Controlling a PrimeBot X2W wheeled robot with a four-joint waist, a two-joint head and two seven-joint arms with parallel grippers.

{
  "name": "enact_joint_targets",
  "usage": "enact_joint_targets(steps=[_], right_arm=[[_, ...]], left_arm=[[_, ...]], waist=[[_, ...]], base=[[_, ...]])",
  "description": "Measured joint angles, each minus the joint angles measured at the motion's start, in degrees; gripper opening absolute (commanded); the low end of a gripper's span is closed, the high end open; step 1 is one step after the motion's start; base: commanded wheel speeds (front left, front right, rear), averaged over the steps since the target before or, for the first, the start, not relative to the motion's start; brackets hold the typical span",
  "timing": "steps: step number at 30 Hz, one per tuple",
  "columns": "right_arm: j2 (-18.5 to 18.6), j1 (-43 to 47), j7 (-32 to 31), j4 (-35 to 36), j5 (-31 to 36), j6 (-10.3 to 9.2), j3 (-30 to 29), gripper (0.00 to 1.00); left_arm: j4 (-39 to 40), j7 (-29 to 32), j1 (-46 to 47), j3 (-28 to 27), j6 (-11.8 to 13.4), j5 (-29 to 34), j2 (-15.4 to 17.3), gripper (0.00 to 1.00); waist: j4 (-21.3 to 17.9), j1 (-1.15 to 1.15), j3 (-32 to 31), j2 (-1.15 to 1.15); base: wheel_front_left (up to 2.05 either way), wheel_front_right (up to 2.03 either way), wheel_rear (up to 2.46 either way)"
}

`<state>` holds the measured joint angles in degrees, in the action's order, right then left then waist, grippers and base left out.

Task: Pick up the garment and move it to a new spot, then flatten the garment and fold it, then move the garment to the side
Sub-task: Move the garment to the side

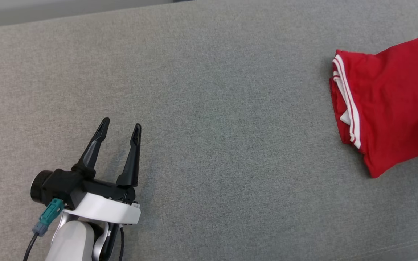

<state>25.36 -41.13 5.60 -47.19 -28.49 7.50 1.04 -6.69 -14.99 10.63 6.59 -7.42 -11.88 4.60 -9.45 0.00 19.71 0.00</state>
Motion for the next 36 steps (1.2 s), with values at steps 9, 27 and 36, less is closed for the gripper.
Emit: enact_joint_targets(steps=[9,27,36], right_arm=[[-0.86,-3.51,6.15,-12.40,13.99,0.00,-9.65,1.00],[-12.79,9.18,9.39,17.44,22.34,0.00,-12.22,1.00],[-17.28,25.83,8.55,36.97,18.03,0.00,-3.79,1.00]], left_arm=[[-0.21,0.00,1.51,0.79,0.00,-0.89,0.29,1.00],[2.44,0.00,-4.48,-10.33,1.44,-0.82,-0.98,1.00],[2.58,0.00,-8.20,-13.05,1.35,-1.85,-1.46,1.00]], waist=[[1.05,0.00,0.82,0.00],[3.84,0.00,-10.32,0.00],[5.73,0.00,-16.01,0.00]], base=[[0.00,0.00,0.00],[0.00,0.00,0.00],[0.00,0.00,0.00]])
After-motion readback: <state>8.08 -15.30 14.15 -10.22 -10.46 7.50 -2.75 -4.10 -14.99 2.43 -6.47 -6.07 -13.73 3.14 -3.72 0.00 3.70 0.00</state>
